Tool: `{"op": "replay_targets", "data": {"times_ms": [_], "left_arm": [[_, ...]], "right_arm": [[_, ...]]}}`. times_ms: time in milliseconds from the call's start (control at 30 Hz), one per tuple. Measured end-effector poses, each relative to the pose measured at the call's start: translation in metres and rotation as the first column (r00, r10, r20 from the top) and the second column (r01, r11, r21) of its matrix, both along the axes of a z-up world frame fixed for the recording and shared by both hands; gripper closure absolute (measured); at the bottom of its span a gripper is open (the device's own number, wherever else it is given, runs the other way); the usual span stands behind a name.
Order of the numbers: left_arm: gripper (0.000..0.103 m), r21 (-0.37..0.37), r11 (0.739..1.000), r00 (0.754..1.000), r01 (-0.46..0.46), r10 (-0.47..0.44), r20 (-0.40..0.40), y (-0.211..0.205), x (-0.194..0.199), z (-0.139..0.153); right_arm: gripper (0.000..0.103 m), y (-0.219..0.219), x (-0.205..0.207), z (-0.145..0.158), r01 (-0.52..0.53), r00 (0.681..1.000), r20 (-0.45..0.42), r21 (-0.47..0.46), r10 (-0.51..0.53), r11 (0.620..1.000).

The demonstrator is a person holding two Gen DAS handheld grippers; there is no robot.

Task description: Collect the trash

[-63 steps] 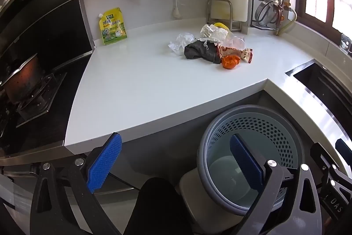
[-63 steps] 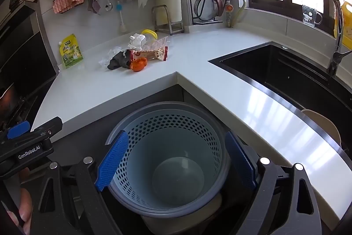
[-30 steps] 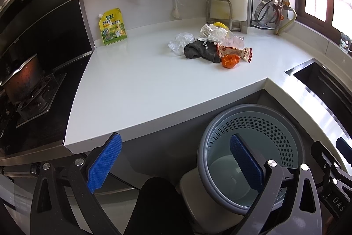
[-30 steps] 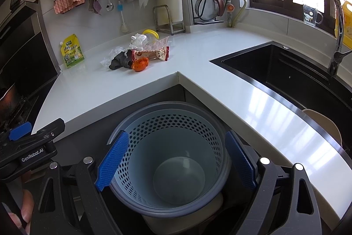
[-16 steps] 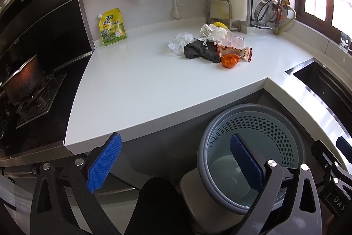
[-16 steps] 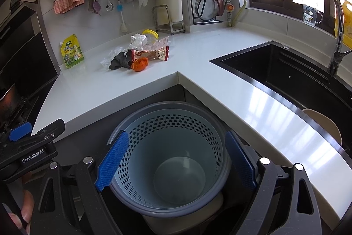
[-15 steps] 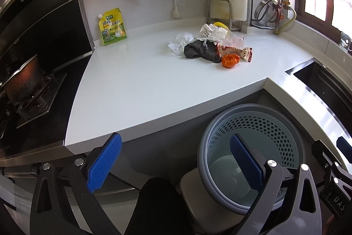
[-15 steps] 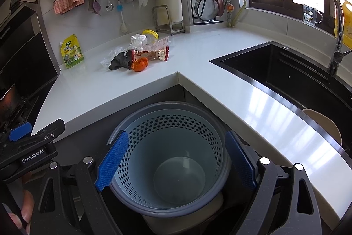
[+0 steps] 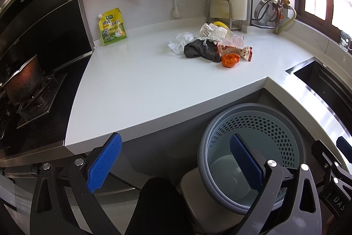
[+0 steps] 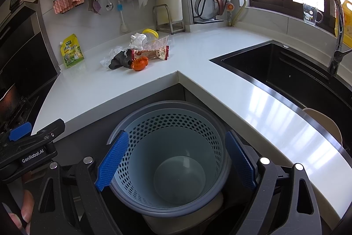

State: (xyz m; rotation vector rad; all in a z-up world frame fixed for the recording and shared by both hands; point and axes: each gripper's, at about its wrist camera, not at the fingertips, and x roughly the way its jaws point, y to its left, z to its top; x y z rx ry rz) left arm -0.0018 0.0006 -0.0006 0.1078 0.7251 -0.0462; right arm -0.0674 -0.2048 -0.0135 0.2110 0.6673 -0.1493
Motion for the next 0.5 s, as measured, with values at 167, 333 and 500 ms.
{"op": "replay_targets", "data": {"times_ms": [167, 333, 500], "left_arm": [[0.006, 0.002, 1.000, 1.000, 0.000, 0.000, -0.001, -0.0003, -0.0001, -0.0004], [0.006, 0.004, 1.000, 1.000, 0.001, -0.001, -0.003, -0.0001, 0.0001, -0.0023], [0.006, 0.005, 1.000, 1.000, 0.001, -0.001, -0.003, -0.0003, -0.0001, -0.0025]], "right_arm": [[0.018, 0.0004, 0.0005, -0.0012, -0.001, 1.000, -0.002, 0.001, 0.001, 1.000], [0.018, 0.0003, 0.0008, -0.0018, 0.000, 1.000, -0.002, 0.002, 0.000, 1.000], [0.018, 0.0004, 0.0010, -0.0026, -0.001, 1.000, -0.003, 0.002, 0.001, 1.000]]}}
